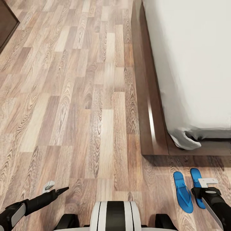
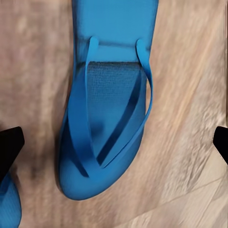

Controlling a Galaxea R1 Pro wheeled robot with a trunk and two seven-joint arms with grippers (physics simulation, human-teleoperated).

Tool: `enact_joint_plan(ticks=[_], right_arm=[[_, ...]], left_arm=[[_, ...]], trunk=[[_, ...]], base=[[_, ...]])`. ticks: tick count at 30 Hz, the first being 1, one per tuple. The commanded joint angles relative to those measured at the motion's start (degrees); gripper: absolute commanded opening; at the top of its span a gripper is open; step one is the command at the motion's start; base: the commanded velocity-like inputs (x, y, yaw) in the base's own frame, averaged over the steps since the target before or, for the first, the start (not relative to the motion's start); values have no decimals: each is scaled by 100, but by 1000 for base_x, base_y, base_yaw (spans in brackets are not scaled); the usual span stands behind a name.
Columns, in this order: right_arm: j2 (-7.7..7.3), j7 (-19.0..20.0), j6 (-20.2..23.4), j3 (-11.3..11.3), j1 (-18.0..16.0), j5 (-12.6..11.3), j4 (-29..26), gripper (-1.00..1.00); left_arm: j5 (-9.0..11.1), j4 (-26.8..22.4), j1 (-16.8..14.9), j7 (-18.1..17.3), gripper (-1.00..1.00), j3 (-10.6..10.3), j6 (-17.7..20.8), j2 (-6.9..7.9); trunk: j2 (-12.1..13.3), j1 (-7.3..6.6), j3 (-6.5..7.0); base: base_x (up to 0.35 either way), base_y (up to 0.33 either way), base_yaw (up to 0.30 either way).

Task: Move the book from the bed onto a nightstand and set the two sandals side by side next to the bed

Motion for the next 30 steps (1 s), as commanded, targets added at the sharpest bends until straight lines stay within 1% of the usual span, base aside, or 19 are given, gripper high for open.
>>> enact_joint_plan(ticks=[1, 20, 24, 25, 26, 28, 29, 30], right_arm=[[-9, -55, 24, 38, -2, -59, -8, 100], [-12, -46, 40, 32, -2, -75, -37, 100], [-23, 39, 57, 23, -2, -109, -452, 100], [-42, 129, 65, 17, -2, -124, -612, 100], [-67, 544, 75, 0, 4, -237, -826, 100], [-103, 1063, 77, -9, 11, -467, -894, 100], [-133, 1219, 79, -10, 12, -538, -905, 100], [-236, 1548, 83, -12, 13, -691, -920, 100]], left_arm=[[32, -2, -1, -13, 100, -5, 59, 1], [25, -4, -1, -12, 100, -11, 59, -6], [23, -5, 0, -1, 100, -16, 59, -23], [23, -5, -2, 1, 100, -17, 57, -44], [23, 1, 0, 5, 100, -18, 52, -80], [23, 3, -2, 7, 100, -16, 51, -104], [23, 3, -3, 7, 100, -17, 51, -107], [23, 4, -2, 6, 100, -15, 51, -114]], trunk=[[0, -3, 20], [26, -52, 441], [31, -62, 529], [32, -65, 552], [34, -68, 574], [36, -73, 618], [38, -75, 640], [39, -78, 662]], base=[[0, 0, 0], [0, 0, 0], [0, 0, 0], [0, 0, 0], [0, 0, 0], [0, 0, 0], [0, 0, 0], [0, 0, 0]])
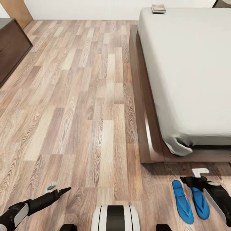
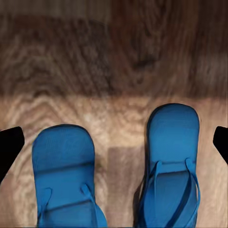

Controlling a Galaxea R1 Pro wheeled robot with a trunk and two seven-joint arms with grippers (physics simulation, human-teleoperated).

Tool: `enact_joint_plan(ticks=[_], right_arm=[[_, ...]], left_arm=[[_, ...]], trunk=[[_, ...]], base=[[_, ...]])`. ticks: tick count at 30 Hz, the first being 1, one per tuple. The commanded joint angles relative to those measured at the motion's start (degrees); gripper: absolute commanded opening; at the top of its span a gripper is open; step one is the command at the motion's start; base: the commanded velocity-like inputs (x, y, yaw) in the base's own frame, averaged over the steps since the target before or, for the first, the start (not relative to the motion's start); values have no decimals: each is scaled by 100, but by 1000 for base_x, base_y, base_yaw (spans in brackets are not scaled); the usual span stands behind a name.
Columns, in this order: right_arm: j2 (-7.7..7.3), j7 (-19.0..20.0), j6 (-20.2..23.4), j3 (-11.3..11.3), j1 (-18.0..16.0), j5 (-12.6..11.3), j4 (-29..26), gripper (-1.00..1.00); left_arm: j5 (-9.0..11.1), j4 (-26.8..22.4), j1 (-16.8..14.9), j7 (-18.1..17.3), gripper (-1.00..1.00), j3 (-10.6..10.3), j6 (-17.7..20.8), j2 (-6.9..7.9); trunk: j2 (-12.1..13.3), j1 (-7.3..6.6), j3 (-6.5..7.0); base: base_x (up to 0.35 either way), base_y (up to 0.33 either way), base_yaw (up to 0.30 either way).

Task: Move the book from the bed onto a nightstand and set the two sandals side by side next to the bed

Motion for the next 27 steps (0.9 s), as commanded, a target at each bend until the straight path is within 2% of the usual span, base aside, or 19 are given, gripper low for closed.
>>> enact_joint_plan(ticks=[1, 4, 5, 6, 8, 11, 12, 14, 16, 18, 19, 20, 21, 22, 23, 24, 26, 27], right_arm=[[-77, 184, 26, 10, 0, -104, -12, 100], [-581, 1158, 58, 8, 3, -689, 5, 100], [-836, 1544, 71, 8, 7, -1009, 54, 100], [-920, 1656, 73, 8, 7, -1109, 96, 100], [-1217, 2048, 79, 8, 9, -1443, 416, 100], [-1379, 2452, 82, 8, 10, -1628, 920, 100], [-1421, 2724, 81, 8, 10, -1678, 1211, 100], [-1465, 3444, 61, 8, 10, -1730, 1895, 100], [-1469, 4105, -3, 13, 10, -1751, 2783, 100], [-1453, 4371, -183, 21, 10, -1758, 3458, 100], [-1450, 4428, -289, 25, 10, -1760, 3649, 100], [-1444, 4509, -565, 33, 10, -1762, 3963, 100], [-1431, 4581, -1055, 42, 10, -1764, 4263, 100], [-1412, 4597, -1203, 42, 10, -1764, 4326, 100], [-1287, 4629, -1548, 39, 10, -1767, 4452, 100], [-1176, 4639, -1697, 37, 10, -1766, 4504, 100], [-1014, 4642, -1875, 30, 10, -1766, 4600, 100], [-989, 4643, -1904, 29, 10, -1766, 4629, 100]], left_arm=[[33, 0, -1, -13, 100, -2, 58, -2], [33, 0, -1, -13, 100, -3, 58, -11], [33, 0, -2, -13, 100, -4, 56, -13], [33, 0, -3, -13, 100, -3, 55, -13], [33, 0, -5, -13, 100, 1, 52, -15], [33, 8, -2, -13, 100, -1, 50, -15], [33, 43, -1, -13, 100, -3, 48, -15], [28, 192, -1, -9, 100, -5, -10, -15], [21, 441, 0, -7, 100, -8, -247, -17], [6, 683, 0, -4, 100, -27, -553, -38], [-6, 769, 1, -1, 100, -37, -675, -58], [-49, 948, 1, 6, 100, -61, -939, -116], [-163, 1220, 1, 14, 100, -108, -1351, -204], [-208, 1296, 1, 15, 100, -123, -1478, -224], [-334, 1444, 1, 18, 100, -151, -1793, -264], [-392, 1500, 1, 20, 100, -161, -1923, -282], [-451, 1559, -1, 23, 100, -169, -2064, -301], [-458, 1567, -3, 24, 100, -170, -2084, -304]], trunk=[[0, -3, 20], [4, -11, 86], [6, -13, 108], [7, -16, 130], [10, -21, 175], [14, -29, 241], [15, -31, 263], [18, -37, 308], [20, -42, 352], [23, -47, 396], [24, -50, 418], [26, -52, 440], [27, -55, 463], [28, -57, 485], [30, -60, 507], [31, -62, 529], [34, -68, 573], [34, -68, 573]], base=[[0, 0, 0], [0, 0, 0], [0, 0, 0], [0, 0, 0], [0, 0, 0], [0, 0, 0], [0, 0, 0], [0, 0, 0], [0, 0, 0], [0, 0, 0], [0, 0, 0], [0, 0, 0], [0, 0, 0], [0, 0, 0], [0, 0, 0], [0, 0, 0], [0, 0, 0], [0, 0, 0]])
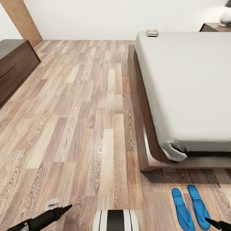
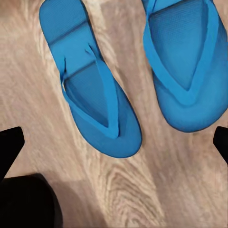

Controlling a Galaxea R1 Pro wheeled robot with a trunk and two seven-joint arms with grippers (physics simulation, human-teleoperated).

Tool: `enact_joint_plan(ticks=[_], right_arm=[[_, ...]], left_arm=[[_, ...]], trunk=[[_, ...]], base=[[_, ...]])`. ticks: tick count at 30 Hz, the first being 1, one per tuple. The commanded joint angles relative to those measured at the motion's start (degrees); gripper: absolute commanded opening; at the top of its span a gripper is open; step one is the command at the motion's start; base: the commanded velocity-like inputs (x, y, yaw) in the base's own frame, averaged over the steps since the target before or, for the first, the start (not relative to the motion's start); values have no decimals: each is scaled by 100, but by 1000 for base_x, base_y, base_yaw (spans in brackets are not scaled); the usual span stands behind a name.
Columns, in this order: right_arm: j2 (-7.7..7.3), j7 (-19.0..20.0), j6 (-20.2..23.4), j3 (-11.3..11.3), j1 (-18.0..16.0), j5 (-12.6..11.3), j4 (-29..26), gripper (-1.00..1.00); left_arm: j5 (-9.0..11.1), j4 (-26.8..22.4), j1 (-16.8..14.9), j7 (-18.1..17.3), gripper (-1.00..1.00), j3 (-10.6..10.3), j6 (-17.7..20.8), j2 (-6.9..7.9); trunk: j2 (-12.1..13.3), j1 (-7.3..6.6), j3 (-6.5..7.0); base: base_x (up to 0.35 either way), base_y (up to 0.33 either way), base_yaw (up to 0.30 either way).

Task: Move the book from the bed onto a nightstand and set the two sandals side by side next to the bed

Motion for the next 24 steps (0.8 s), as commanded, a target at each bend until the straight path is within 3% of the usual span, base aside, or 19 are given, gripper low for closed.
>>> enact_joint_plan(ticks=[1, 5, 12, 24], right_arm=[[45, 14, -7, 36, -2, -61, 124, 100], [84, 22, -86, 35, -2, -63, 450, 100], [94, 32, -100, 34, -2, -69, 548, 100], [97, 14, -109, 34, -2, -70, 563, 100]], left_arm=[[0, 21, -2, -12, 100, -21, -67, -2], [-7, 35, -4, -15, 100, -22, -101, -2], [-6, 37, -3, -17, 100, -22, -92, -4], [-6, 37, -3, -33, 100, -22, -82, -1]], trunk=[[-1, -1, -3], [-1, -1, -3], [-1, -1, -3], [15, -32, 263]], base=[[0, 0, 0], [0, 0, 0], [0, 0, 0], [0, 0, 0]])
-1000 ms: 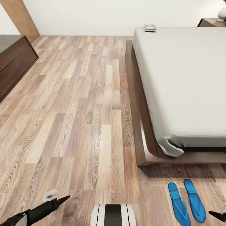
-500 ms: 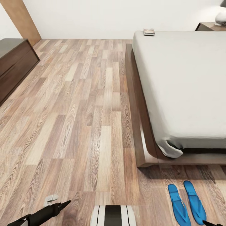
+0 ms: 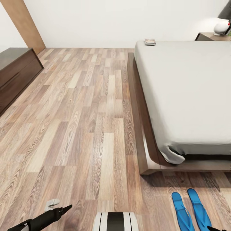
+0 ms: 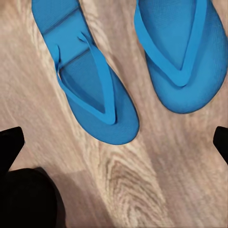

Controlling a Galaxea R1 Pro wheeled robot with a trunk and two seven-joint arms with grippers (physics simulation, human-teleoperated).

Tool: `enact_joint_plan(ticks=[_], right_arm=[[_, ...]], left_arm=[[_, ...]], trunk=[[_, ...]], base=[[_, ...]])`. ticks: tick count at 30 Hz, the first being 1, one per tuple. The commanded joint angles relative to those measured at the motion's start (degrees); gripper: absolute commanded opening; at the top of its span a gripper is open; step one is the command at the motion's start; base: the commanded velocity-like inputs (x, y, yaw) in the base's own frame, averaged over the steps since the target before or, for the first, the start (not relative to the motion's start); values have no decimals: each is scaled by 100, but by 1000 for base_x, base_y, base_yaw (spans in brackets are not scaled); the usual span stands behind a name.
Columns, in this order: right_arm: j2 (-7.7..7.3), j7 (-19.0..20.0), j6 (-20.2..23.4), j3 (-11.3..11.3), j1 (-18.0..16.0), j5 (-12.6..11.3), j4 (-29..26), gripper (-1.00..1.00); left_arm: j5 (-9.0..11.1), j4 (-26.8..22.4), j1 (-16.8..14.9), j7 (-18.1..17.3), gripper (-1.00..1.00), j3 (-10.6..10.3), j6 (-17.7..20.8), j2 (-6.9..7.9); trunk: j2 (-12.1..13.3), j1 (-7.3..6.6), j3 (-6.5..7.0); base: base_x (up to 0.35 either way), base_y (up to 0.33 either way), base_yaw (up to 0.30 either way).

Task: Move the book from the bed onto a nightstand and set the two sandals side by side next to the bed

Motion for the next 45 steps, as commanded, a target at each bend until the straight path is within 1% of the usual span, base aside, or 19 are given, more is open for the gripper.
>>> enact_joint_plan(ticks=[1, 45], right_arm=[[-2, 14, 34, 48, -2, -60, 0, 100], [-1, -25, 33, 52, -2, -58, 0, 100]], left_arm=[[11, 5, -2, -12, 100, -23, -31, 1], [11, 5, -7, -31, 100, -23, -26, 1]], trunk=[[0, -3, 19], [59, -117, 994]], base=[[0, 0, 0], [0, 0, 0]])
